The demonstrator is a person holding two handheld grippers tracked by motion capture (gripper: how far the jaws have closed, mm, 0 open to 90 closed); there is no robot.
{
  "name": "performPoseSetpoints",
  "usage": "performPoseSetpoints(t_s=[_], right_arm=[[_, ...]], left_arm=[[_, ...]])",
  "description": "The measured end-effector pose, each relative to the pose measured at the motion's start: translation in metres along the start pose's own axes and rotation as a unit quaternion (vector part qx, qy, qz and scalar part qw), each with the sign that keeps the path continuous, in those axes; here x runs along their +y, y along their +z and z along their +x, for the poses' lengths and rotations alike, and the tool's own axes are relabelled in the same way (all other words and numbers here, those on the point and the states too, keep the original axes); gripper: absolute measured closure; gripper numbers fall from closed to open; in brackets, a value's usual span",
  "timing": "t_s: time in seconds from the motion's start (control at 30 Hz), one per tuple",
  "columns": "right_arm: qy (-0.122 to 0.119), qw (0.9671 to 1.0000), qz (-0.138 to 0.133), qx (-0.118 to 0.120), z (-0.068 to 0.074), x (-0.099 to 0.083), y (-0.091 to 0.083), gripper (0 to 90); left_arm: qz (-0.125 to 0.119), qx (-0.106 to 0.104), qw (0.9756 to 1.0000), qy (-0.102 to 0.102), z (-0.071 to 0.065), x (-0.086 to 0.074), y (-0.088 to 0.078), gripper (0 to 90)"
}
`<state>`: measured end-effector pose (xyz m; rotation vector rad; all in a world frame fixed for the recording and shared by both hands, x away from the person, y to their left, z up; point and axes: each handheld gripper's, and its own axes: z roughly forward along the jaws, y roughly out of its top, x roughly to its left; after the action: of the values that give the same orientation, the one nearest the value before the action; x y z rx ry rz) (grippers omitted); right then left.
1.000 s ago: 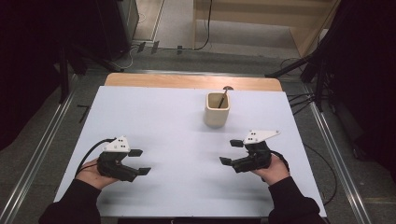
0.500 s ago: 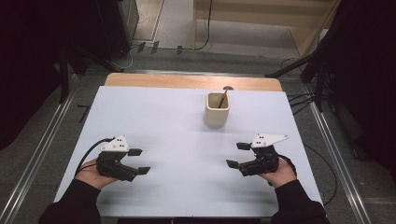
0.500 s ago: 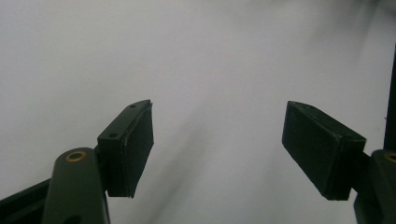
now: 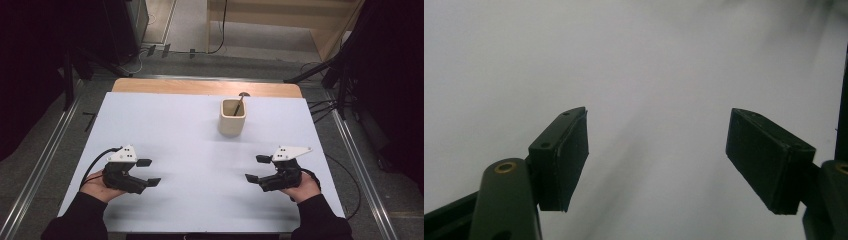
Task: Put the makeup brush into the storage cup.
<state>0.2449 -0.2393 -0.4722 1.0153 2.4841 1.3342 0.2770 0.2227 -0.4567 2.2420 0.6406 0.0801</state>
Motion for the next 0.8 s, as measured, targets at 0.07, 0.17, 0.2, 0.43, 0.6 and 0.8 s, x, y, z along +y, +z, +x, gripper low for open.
performPoseSetpoints(t_s=[0.07, 0.17, 0.2, 0.43, 0.6, 0.8], right_arm=[[-0.001, 1.0, 0.003, 0.001, -0.0001, -0.0006, 0.0002, 21.4], [-0.003, 1.0, 0.004, 0.0, -0.0005, -0.0009, 0.0006, 21.4], [-0.003, 1.0, 0.003, 0.0, -0.0006, -0.0009, 0.0006, 21.4], [-0.002, 1.0, 0.003, 0.005, -0.0015, -0.0019, 0.0025, 21.4], [-0.003, 1.0, 0.002, 0.006, -0.0016, -0.0018, 0.0022, 21.4], [-0.003, 1.0, 0.003, 0.005, -0.0012, -0.0015, 0.0024, 21.5]], left_arm=[[-0.001, 0.0, 1.0, 0.0, -0.0002, 0.0, 0.0002, 25.9], [0.0, 0.0, 1.0, 0.001, -0.0005, -0.0001, 0.0004, 25.9], [0.0, 0.0, 1.0, 0.0, -0.0006, -0.0002, 0.0005, 25.9], [0.003, -0.001, 1.0, 0.002, -0.0006, -0.0003, 0.001, 26.0], [0.002, -0.001, 1.0, 0.002, -0.0003, -0.0002, 0.001, 26.0], [0.003, -0.001, 1.0, 0.005, -0.0007, -0.0003, 0.0012, 26.0]])
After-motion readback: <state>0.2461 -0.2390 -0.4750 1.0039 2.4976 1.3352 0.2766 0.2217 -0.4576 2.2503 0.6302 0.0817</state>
